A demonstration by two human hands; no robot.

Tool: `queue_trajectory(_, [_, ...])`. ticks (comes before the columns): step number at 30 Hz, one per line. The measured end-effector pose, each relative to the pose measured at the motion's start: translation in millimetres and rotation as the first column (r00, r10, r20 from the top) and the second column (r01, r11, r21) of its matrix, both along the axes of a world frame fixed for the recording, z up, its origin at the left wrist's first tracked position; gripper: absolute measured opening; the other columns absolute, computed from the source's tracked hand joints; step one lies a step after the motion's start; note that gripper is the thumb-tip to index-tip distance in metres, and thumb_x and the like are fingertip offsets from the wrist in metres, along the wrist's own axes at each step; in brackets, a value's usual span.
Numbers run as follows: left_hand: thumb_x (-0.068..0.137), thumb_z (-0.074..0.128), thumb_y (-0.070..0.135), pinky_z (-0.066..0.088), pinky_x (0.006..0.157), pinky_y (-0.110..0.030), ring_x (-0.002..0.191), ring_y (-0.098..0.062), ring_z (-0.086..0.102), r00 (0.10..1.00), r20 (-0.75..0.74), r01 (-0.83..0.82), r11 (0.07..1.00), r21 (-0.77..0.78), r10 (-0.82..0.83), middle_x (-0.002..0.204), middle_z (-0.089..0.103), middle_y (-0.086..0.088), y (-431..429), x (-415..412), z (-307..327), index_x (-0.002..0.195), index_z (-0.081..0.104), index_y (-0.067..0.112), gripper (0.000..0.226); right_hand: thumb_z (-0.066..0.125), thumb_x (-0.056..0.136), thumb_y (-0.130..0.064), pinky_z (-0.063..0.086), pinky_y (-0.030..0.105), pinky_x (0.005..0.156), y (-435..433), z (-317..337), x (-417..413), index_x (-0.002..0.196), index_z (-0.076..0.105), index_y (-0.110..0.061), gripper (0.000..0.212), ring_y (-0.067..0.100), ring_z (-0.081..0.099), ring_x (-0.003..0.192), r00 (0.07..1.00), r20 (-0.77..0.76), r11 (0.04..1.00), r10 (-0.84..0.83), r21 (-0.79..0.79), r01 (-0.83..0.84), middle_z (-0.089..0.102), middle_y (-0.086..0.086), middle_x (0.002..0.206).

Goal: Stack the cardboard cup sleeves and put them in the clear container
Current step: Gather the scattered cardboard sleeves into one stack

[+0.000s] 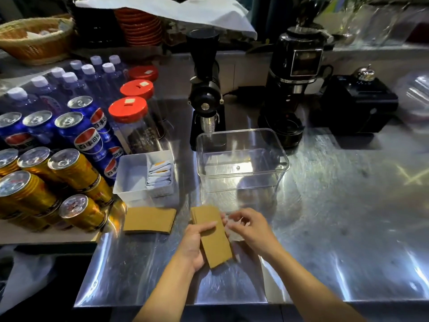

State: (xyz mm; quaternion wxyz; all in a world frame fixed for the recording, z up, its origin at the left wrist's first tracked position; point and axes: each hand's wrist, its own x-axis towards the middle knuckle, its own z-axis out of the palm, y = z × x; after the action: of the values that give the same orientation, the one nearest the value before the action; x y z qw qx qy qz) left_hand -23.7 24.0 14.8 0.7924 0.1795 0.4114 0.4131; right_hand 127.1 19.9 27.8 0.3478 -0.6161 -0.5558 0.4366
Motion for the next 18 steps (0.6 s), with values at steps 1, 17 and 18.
queue_trajectory(1, [0.068,0.061,-0.004,0.055,0.069,-0.047,0.065,-0.031,0.067,0.996,-0.080,0.031,0.999,0.021,-0.029,0.084,0.070,-0.020,0,1,1,0.112,0.052,0.004,0.046,0.073,0.075,-0.016,0.039,0.010,0.065,4,2,5,0.089,0.070,-0.018,0.015,0.006,0.053,0.075,0.999,0.033,0.999,0.009,0.042,-0.010,0.060,-0.003,0.087])
queue_trajectory(17, [0.069,0.072,0.006,0.050,0.063,-0.020,0.066,-0.008,0.061,0.614,-0.779,0.518,0.809,0.277,-0.126,0.076,0.065,0.003,11,0,2,0.080,0.062,0.025,0.024,0.067,0.072,0.008,0.051,0.023,0.064,29,16,51,0.078,0.061,-0.021,0.031,0.012,0.058,0.073,0.959,-0.195,0.977,0.208,0.004,-0.211,0.061,-0.001,0.075])
queue_trajectory(18, [0.069,0.072,0.005,0.049,0.059,-0.019,0.064,-0.009,0.060,0.626,-0.777,0.466,0.829,0.309,-0.062,0.072,0.064,0.002,11,0,1,0.075,0.061,0.024,0.022,0.066,0.071,0.011,0.051,0.021,0.062,27,11,53,0.078,0.060,-0.019,0.031,0.011,0.058,0.071,0.956,-0.244,0.986,0.162,0.016,-0.163,0.060,0.000,0.074])
